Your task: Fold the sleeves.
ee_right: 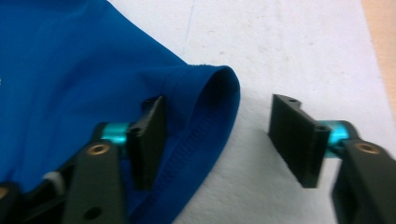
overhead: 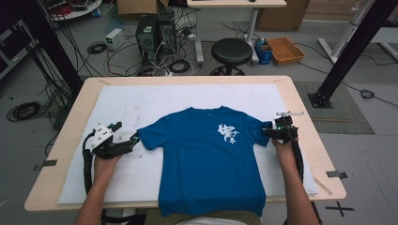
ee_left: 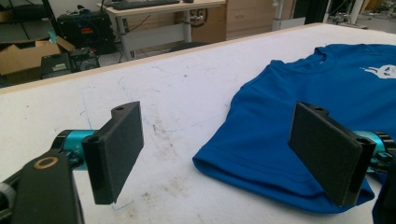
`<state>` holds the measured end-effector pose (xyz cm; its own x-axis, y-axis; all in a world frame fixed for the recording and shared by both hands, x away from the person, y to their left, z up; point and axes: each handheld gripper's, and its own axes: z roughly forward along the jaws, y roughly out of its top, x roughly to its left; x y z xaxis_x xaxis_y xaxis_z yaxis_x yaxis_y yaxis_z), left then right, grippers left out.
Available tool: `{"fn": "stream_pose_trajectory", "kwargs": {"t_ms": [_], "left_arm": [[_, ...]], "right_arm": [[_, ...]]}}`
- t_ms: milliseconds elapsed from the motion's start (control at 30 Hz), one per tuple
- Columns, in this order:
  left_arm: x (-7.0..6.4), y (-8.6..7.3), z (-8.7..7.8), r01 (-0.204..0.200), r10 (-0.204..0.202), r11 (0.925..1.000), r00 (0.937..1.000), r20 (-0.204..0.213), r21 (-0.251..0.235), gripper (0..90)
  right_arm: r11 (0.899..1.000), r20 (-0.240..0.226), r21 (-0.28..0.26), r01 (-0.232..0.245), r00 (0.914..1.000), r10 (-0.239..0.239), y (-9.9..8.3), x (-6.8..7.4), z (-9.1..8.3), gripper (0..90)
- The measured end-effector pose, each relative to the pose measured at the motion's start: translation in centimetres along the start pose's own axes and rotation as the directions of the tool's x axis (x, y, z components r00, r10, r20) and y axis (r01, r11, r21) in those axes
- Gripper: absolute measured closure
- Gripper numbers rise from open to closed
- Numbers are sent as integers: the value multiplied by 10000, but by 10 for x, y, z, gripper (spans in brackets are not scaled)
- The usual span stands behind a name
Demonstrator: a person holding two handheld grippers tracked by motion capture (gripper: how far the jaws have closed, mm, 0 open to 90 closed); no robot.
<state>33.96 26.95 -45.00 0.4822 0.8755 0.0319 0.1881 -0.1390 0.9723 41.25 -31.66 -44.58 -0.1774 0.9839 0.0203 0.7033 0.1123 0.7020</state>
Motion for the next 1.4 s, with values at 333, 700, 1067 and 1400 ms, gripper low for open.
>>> {"fn": "stream_pose_trajectory", "kwargs": {"t_ms": [333,700,1067,1400], "left_arm": [[0,0,1,8,-8,10000,10000,-11,10,183],[0,0,1,-21,21,10000,10000,-1,94,186],[-1,1,1,-38,38,9999,10000,34,121,186],[0,1,2,-28,27,9998,10000,35,189,186]], "right_arm": [[9964,-740,-85,844,9936,-848,1,5,-2,883],[9643,-2747,-2089,1627,9366,-2175,27,63,-30,889],[9550,-3610,-2712,1197,9071,-2163,31,76,-29,762],[9389,-4189,-68,3440,8516,-3151,6,77,-4,850]]}}
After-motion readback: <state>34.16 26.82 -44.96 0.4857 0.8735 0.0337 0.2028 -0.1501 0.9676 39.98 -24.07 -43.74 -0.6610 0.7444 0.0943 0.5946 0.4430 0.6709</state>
